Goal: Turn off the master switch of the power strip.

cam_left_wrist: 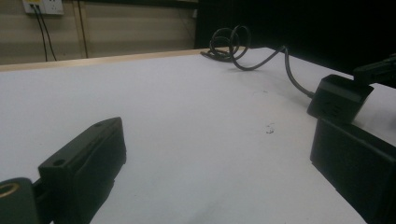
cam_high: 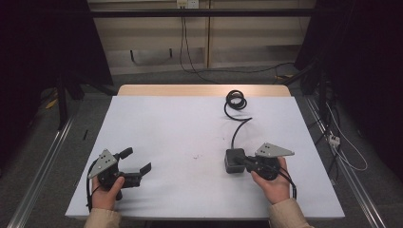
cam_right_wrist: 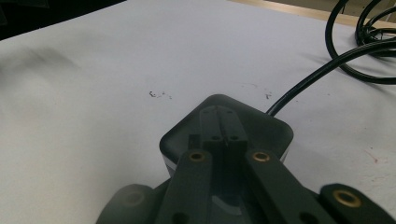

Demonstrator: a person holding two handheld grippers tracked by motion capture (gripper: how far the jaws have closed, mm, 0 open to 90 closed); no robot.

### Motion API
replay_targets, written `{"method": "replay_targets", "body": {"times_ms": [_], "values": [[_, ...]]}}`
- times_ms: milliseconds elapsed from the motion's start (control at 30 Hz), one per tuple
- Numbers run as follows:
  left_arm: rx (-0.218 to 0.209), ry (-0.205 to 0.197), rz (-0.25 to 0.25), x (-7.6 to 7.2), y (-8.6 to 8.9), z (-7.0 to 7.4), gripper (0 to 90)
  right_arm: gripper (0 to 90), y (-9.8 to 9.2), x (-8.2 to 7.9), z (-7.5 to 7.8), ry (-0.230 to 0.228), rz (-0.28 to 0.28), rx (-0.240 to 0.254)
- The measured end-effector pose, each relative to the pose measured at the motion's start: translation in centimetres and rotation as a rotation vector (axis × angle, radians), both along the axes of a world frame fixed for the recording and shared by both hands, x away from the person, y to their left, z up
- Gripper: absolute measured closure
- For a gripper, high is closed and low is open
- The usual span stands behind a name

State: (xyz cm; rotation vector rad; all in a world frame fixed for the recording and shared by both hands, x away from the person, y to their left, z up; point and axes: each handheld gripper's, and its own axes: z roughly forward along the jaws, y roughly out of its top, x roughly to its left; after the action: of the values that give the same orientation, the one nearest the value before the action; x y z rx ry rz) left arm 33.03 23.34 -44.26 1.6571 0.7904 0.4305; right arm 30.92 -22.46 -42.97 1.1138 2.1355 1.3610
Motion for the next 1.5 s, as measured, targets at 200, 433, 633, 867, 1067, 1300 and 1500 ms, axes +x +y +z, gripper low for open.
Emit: {"method": "replay_targets", "body": {"times_ms": [200, 433, 633, 867, 1067, 1300, 1500], "values": [[0.000, 0.000, 0.001, 0.00, -0.03, -0.02, 3.2, 90.0, 0.00, 0.00, 0.00, 0.000, 0.000, 0.000], [-0.001, 0.002, -0.001, -0.03, -0.06, -0.02, 3.2, 90.0, 0.03, -0.03, 0.00, -0.002, -0.001, -0.003], [-0.002, 0.001, -0.002, -0.02, -0.10, -0.02, 3.2, 90.0, 0.02, -0.02, -0.01, -0.001, -0.002, -0.001], [0.000, -0.001, 0.000, 0.01, -0.02, -0.01, 3.2, 90.0, 0.11, -0.04, -0.06, -0.002, -0.003, -0.006], [-0.002, 0.002, -0.002, 0.00, -0.12, -0.03, 3.2, 90.0, 0.04, -0.01, -0.10, 0.001, -0.004, 0.004], [-0.002, 0.002, -0.002, 0.05, -0.10, -0.05, 3.2, 90.0, -0.01, -0.03, -0.16, 0.005, -0.010, 0.017], [0.000, 0.001, -0.003, 0.04, -0.11, -0.03, 3.2, 90.0, -0.02, -0.03, -0.15, 0.005, -0.009, 0.017]]}}
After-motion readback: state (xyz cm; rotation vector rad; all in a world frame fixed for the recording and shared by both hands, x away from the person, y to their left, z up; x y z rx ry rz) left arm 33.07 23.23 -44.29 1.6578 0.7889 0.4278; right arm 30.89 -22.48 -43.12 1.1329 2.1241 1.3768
